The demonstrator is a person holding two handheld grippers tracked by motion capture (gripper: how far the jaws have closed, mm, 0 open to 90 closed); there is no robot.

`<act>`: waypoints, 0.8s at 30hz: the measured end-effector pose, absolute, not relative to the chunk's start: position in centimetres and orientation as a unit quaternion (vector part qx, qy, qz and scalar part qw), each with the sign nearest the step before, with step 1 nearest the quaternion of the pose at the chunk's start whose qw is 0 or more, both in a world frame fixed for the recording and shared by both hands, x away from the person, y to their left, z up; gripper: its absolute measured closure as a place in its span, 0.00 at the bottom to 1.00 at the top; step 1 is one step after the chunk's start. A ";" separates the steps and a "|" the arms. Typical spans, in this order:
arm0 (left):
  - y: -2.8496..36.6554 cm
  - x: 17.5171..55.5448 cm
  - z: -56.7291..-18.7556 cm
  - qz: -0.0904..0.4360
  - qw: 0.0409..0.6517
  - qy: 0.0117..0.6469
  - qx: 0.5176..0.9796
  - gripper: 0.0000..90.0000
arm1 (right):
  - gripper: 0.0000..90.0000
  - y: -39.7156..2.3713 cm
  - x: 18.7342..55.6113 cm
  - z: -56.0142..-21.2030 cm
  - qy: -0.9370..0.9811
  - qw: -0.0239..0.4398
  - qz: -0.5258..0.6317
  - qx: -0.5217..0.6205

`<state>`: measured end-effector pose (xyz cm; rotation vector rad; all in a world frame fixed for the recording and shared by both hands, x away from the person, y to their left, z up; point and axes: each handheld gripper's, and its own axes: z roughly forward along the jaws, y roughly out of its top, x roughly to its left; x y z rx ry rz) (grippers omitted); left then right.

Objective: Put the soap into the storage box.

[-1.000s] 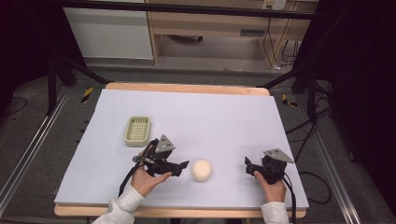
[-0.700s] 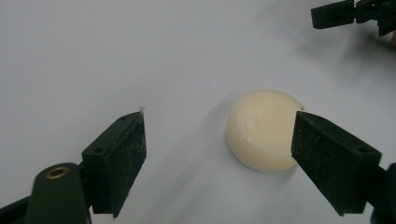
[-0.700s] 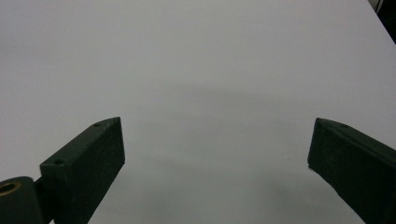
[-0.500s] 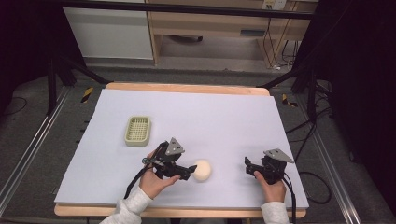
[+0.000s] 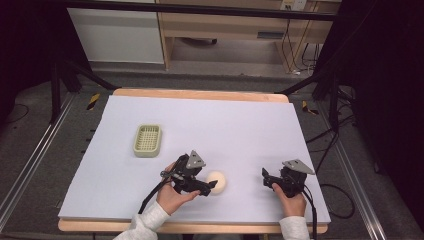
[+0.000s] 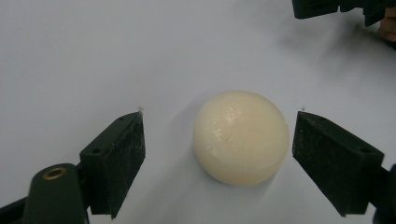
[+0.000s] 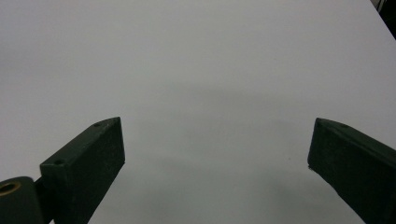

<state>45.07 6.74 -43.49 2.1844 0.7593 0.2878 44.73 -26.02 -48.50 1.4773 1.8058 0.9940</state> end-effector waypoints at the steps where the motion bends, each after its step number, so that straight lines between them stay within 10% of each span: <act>1: 6.7 45.1 -43.5 0.113 0.395 0.299 0.861 0.19 | 0.05 -26.0 44.7 -48.5 0.680 0.298 0.374 0.556; 24: 5.0 45.2 -44.8 0.106 0.373 0.298 0.872 0.15 | 0.05 -26.0 44.7 -48.5 0.681 0.298 0.375 0.555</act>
